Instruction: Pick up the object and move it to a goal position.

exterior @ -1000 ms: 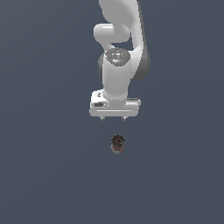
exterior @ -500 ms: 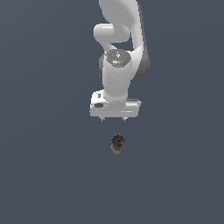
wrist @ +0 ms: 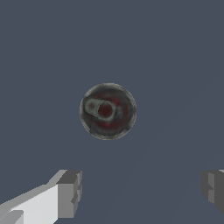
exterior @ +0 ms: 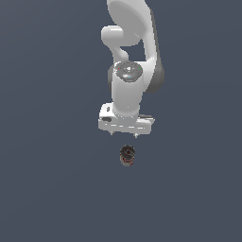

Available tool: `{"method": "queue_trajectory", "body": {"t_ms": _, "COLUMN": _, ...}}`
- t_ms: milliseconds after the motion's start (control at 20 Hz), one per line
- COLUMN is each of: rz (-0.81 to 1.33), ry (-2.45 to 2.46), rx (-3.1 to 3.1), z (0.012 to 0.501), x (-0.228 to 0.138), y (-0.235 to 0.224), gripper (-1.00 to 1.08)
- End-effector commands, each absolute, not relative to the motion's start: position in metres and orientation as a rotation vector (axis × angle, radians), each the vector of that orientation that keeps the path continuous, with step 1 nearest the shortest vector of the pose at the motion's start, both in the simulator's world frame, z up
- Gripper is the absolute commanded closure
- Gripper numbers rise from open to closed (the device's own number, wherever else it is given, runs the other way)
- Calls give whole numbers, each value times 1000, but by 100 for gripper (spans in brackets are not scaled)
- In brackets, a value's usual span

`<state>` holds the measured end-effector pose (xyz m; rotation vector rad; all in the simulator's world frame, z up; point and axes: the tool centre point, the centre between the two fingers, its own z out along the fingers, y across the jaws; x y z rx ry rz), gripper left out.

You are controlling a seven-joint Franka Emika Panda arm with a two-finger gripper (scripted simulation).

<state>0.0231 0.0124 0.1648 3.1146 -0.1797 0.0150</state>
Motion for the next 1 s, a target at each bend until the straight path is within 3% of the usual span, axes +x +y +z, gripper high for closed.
{"method": "queue_trajectory", "body": {"t_ms": 0, "rz": 13, "ry": -261, "rx": 3113, "z": 160, "x": 31, "y": 15, "gripper": -92}}
{"method": "queue_trajectory", "body": {"t_ms": 950, "rz": 0, "ry": -728, "rx": 3056, "z": 128, "x": 73, "y": 30, "gripper": -92}}
